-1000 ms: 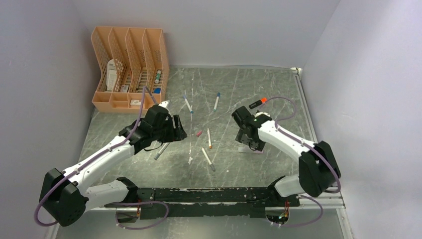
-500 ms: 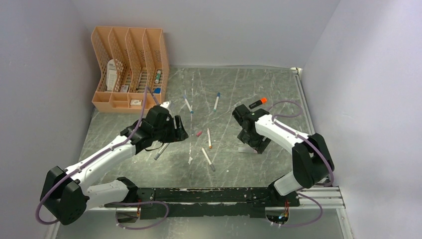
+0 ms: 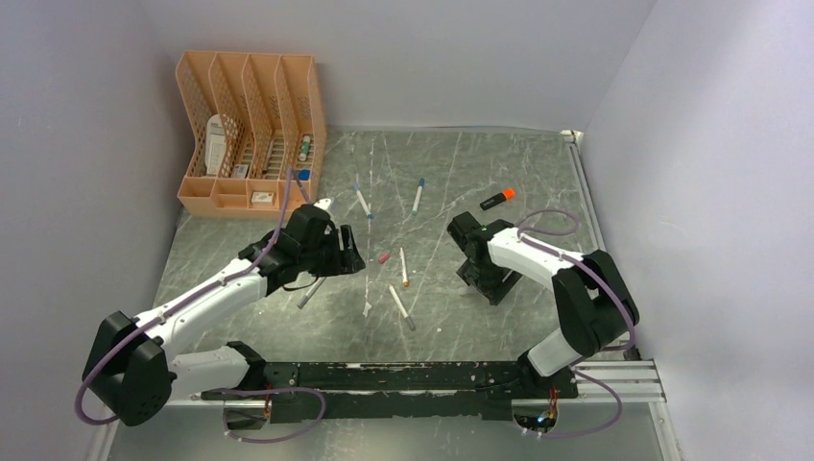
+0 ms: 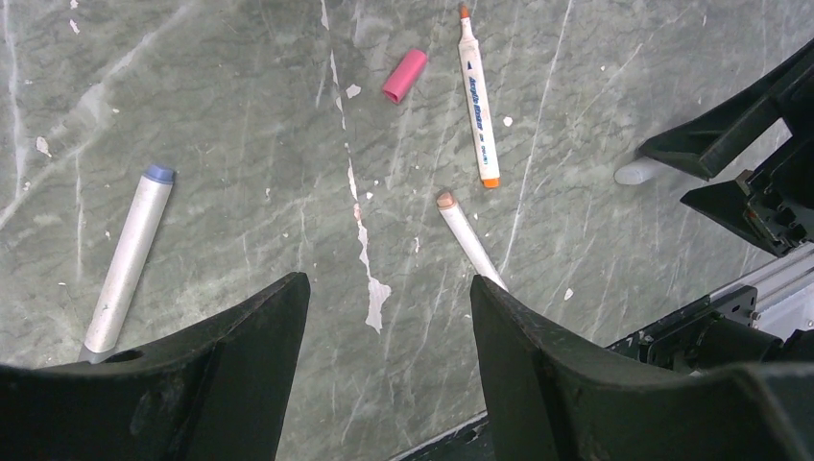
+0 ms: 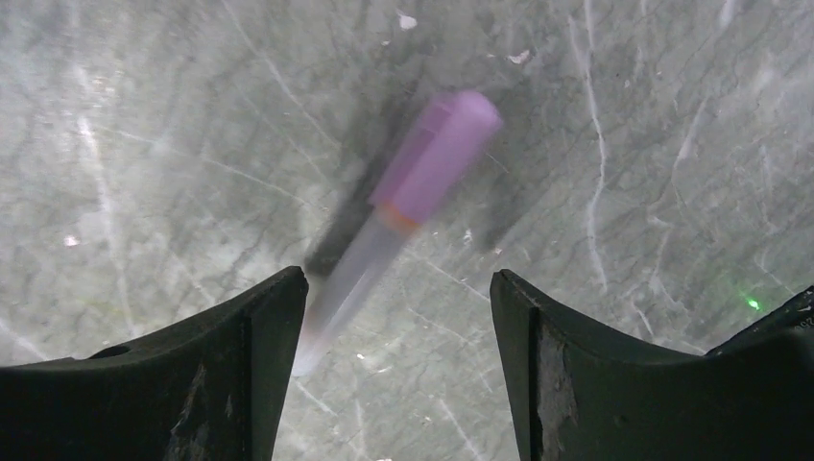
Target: Open the pen caps
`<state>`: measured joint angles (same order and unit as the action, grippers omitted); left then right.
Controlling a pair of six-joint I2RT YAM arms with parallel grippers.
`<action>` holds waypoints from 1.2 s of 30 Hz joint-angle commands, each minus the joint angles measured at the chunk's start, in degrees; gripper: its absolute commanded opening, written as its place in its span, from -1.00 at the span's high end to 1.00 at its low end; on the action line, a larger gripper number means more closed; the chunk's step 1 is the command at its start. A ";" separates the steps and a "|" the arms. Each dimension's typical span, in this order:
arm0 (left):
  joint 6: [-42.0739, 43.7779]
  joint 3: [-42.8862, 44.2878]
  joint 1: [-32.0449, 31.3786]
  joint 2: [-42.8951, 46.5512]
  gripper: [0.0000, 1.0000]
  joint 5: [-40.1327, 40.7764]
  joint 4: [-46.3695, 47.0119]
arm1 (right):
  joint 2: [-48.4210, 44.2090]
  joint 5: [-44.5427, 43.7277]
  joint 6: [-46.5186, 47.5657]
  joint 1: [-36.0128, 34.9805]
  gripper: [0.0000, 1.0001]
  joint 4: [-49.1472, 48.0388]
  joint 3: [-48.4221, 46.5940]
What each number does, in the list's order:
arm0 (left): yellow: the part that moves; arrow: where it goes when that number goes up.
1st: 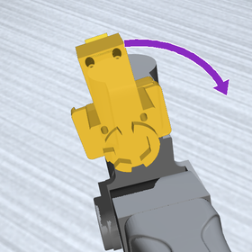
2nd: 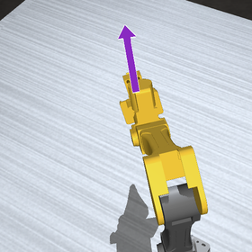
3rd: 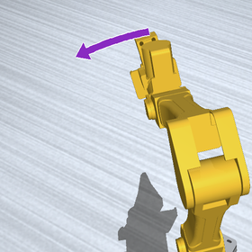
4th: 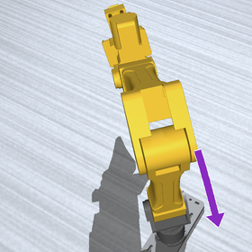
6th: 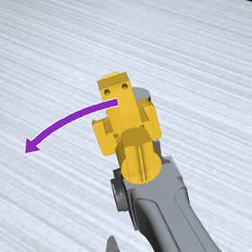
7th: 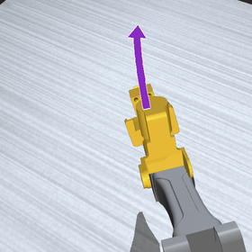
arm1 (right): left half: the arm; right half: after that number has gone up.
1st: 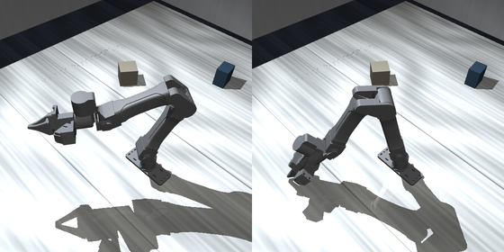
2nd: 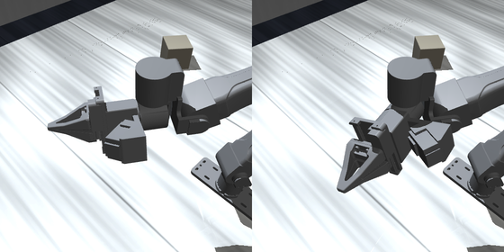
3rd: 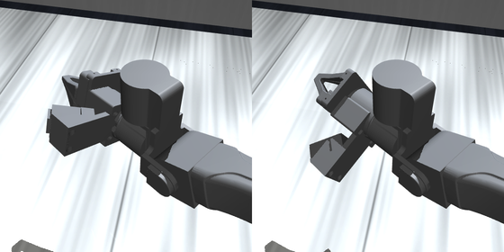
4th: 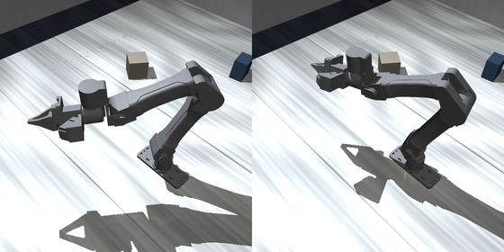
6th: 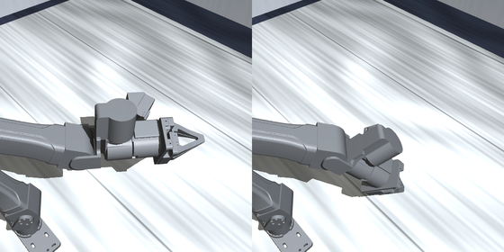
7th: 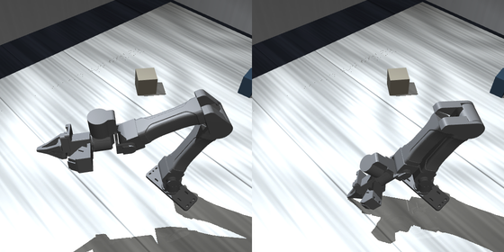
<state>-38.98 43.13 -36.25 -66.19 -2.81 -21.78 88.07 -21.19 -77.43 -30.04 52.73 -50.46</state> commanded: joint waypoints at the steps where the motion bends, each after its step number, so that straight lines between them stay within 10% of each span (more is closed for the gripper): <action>1: 1.10 0.37 -0.38 -0.34 -0.46 -1.25 2.07 | 1.92 -0.20 -1.71 0.41 -0.38 -2.20 2.21; 7: 0.82 0.02 -0.39 -0.84 -0.46 -1.63 2.44 | 3.38 0.32 0.79 0.39 -0.17 -5.48 4.05; 15: 0.91 0.60 -0.40 -1.64 -0.45 -2.48 2.74 | 3.60 2.35 9.82 -0.15 0.84 -12.60 6.64; 29: -6.28 -4.70 -0.30 0.43 -0.56 -17.07 20.95 | -20.55 26.38 37.95 -5.61 1.00 -40.44 16.62; 36: -15.05 -9.41 -0.31 -2.08 -0.61 -24.96 37.43 | -27.73 45.33 37.36 -7.11 1.00 -59.03 23.44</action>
<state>-47.70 35.35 -36.25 -67.00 -20.56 1.61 62.67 10.52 -41.76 -36.47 7.27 -30.15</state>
